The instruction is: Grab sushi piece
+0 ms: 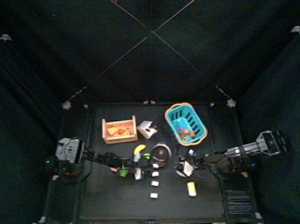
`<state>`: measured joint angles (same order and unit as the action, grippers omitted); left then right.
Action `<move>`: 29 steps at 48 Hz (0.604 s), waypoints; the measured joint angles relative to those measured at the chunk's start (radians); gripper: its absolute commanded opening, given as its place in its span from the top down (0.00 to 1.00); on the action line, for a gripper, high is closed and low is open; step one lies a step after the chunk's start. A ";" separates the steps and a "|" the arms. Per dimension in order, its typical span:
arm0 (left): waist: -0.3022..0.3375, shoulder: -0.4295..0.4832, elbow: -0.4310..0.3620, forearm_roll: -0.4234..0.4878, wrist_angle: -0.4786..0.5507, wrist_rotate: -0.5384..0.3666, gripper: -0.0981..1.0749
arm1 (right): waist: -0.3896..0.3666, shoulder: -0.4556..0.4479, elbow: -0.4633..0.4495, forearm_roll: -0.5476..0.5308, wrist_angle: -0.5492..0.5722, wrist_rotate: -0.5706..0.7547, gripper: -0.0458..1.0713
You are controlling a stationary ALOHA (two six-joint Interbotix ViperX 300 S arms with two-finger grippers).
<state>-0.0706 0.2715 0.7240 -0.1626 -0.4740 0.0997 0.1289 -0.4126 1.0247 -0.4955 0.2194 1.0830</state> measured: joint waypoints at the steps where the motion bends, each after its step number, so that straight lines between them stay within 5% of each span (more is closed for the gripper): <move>1: 0.000 0.000 -0.002 0.003 0.000 0.002 0.18 | 0.000 0.000 0.000 0.000 0.000 0.000 0.19; 29: 0.023 0.032 -0.043 0.017 0.008 0.054 0.18 | 0.000 0.014 0.003 0.006 0.000 0.000 0.19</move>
<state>-0.0476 0.3037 0.6811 -0.1457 -0.4663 0.1534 0.1289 -0.3988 1.0278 -0.4893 0.2194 1.0830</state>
